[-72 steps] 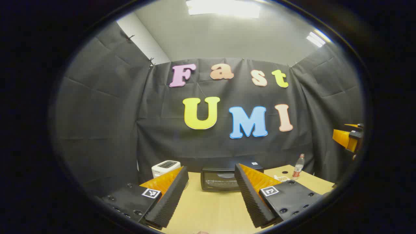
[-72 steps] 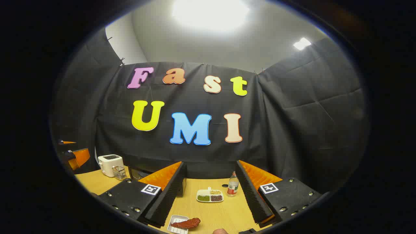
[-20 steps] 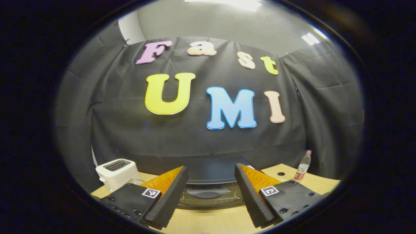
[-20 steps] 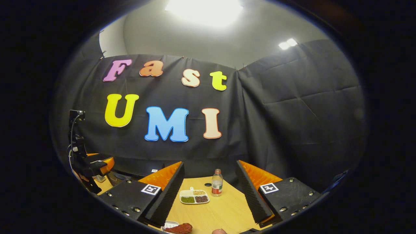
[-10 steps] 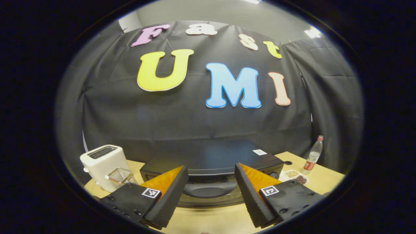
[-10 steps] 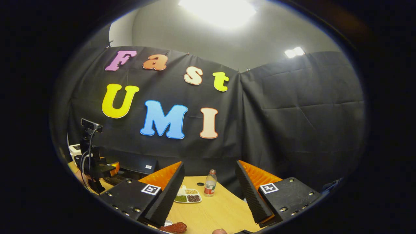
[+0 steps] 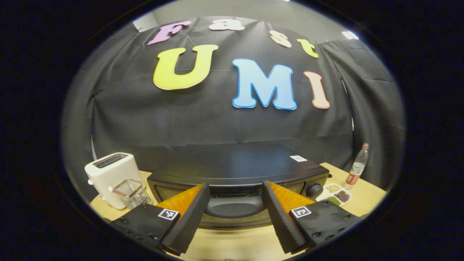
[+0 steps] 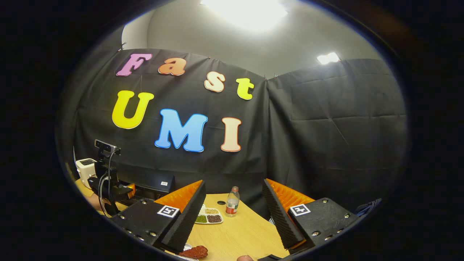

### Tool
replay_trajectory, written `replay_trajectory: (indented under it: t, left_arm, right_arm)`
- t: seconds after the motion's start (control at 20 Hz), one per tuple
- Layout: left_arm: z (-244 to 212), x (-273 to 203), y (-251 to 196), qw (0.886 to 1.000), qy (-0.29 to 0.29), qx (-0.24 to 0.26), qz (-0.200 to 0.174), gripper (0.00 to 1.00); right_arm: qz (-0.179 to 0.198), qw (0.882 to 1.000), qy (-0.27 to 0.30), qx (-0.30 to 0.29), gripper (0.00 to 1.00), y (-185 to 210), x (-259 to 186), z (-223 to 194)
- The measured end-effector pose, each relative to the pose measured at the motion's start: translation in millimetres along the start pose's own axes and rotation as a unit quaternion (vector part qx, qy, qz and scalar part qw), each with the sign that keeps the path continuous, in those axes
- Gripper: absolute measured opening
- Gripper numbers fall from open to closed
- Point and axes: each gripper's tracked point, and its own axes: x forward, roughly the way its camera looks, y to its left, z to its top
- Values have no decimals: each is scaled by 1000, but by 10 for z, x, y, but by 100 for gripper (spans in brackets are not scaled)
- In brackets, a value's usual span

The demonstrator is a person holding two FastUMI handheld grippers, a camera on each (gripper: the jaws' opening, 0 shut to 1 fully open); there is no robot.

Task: Open the electric oven with the left hand, put the food in, and close the electric oven.

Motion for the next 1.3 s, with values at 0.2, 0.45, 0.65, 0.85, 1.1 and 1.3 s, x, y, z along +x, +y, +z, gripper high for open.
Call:
replay_trajectory:
  t: [0.2,0.45,0.65,0.85,1.1,1.3]
  left_arm:
    - [-51,-94,-17,1000,-3,11,10,96]
    - [-117,-313,-42,1000,-6,15,14,100]
    - [-232,-490,-58,1000,5,15,18,100]
    - [-371,-664,-85,999,17,22,21,100]
    - [-554,-823,-110,999,34,24,21,96]
    - [-717,-914,-125,998,50,25,24,95]
  right_arm:
    - [10,1000,-1,1,95,28,-12,11]
    - [19,1000,-2,-1,95,-16,-39,5]
    - [22,1000,2,9,95,-85,-27,-8]
    - [30,999,0,14,95,-101,-33,-4]
    - [41,999,4,8,95,-82,-67,-67]
    - [47,999,7,7,95,-90,-69,-86]
